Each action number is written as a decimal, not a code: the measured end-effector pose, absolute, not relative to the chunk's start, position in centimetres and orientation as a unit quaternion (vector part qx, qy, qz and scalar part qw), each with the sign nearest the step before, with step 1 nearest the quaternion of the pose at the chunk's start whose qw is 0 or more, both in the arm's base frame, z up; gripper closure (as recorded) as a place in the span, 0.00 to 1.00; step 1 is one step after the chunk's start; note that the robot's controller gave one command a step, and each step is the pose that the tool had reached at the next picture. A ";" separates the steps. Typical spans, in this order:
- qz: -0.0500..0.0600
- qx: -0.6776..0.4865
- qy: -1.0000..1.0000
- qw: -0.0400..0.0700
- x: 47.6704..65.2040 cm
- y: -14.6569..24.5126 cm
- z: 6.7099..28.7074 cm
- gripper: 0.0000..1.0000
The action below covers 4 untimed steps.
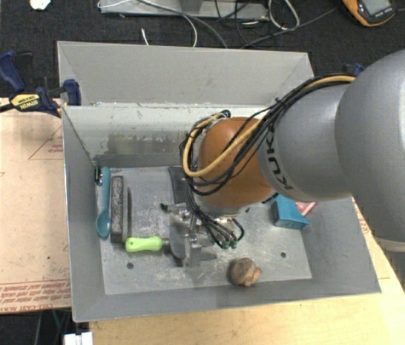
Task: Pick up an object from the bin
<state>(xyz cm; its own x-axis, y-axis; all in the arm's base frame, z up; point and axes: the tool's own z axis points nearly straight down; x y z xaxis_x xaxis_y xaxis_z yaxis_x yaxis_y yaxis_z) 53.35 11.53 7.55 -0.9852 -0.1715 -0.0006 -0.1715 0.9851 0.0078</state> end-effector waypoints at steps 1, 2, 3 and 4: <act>-0.003 0.087 -0.996 0.003 53.7 11.8 13.6 1.00; -0.004 0.093 -0.996 -0.004 55.7 11.1 13.4 1.00; -0.005 0.173 -0.985 -0.003 60.5 11.4 7.2 1.00; -0.005 0.174 -0.985 0.002 59.7 10.8 13.0 1.00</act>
Offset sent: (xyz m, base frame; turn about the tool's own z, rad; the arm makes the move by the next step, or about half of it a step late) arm 0.0343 -0.0153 -0.0055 -0.0261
